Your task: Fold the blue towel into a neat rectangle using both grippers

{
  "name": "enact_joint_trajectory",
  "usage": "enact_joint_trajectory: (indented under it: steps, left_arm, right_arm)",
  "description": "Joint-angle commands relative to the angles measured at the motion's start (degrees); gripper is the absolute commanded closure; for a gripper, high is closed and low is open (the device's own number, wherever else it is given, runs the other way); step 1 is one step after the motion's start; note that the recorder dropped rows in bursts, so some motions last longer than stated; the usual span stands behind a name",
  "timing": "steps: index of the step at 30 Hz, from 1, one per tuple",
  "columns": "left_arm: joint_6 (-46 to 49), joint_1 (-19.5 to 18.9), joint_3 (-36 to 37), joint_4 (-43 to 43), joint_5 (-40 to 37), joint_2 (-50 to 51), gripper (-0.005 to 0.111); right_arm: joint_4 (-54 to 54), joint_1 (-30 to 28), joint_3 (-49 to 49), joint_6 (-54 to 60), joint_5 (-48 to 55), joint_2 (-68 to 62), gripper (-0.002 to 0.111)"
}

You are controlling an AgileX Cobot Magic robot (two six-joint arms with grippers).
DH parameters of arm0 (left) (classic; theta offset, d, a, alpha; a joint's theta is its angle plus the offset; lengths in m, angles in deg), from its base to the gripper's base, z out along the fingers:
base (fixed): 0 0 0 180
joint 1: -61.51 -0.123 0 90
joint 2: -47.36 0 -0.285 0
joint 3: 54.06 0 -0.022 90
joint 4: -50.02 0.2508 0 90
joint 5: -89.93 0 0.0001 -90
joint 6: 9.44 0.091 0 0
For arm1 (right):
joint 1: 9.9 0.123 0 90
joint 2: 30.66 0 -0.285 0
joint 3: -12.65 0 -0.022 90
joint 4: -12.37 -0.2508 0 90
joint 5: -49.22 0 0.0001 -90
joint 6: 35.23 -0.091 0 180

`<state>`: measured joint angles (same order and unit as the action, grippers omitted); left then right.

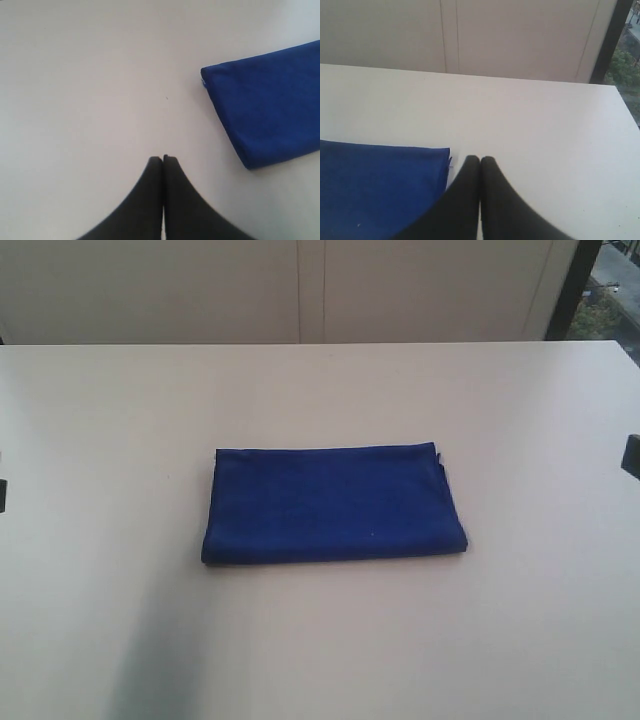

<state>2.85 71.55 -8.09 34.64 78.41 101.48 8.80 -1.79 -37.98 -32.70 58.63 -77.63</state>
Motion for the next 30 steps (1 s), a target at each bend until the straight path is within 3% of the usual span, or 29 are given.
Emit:
enact_joint_trajectory:
  steps: [1, 18, 30]
  left_arm:
    - [0.0, -0.2, 0.4, -0.4, -0.1, -0.6, 0.107]
    - [0.0, -0.2, 0.4, -0.4, -0.1, -0.6, 0.107]
    - [0.0, -0.2, 0.4, -0.4, -0.1, -0.6, 0.107]
  right_arm:
    - [0.6, -0.2, -0.8, 0.2, 0.1, 1.9, 0.108]
    - [0.6, -0.2, -10.5, 0.2, -0.1, 29.9, 0.108]
    - [0.6, -0.2, -21.6, 0.2, 0.1, 37.5, 0.108]
